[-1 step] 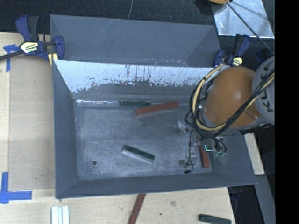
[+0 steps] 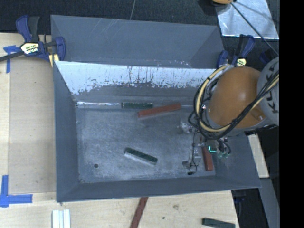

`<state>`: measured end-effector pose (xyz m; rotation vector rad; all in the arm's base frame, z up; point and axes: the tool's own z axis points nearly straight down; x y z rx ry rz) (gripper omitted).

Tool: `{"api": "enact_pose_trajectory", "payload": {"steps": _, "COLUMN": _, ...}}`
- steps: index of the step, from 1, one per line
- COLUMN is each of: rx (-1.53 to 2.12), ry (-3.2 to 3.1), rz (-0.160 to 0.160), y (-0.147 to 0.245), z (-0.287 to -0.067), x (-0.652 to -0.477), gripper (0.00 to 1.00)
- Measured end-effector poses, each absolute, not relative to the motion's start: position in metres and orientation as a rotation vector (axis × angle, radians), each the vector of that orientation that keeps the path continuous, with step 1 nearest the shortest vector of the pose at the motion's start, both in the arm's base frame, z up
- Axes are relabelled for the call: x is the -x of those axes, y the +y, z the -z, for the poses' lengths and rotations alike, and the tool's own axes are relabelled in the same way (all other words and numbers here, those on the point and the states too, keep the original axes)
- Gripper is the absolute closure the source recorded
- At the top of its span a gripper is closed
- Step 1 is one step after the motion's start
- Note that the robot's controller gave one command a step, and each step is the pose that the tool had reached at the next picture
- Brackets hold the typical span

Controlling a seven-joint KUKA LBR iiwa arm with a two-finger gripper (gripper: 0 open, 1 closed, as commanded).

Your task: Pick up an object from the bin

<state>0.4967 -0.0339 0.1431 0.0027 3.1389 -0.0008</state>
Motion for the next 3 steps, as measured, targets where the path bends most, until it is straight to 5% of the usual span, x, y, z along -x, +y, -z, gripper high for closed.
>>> {"api": "enact_pose_trajectory", "payload": {"steps": 2, "rx": 0.299, "ry": 3.129, "rz": -0.003, "y": 0.036, "z": -0.099, "x": -0.500, "gripper": 0.00}}
{"api": "enact_pose_trajectory", "payload": {"steps": 3, "rx": 0.523, "ry": 3.096, "rz": 0.000, "y": 0.047, "z": -0.071, "x": -0.503, "gripper": 1.00}}
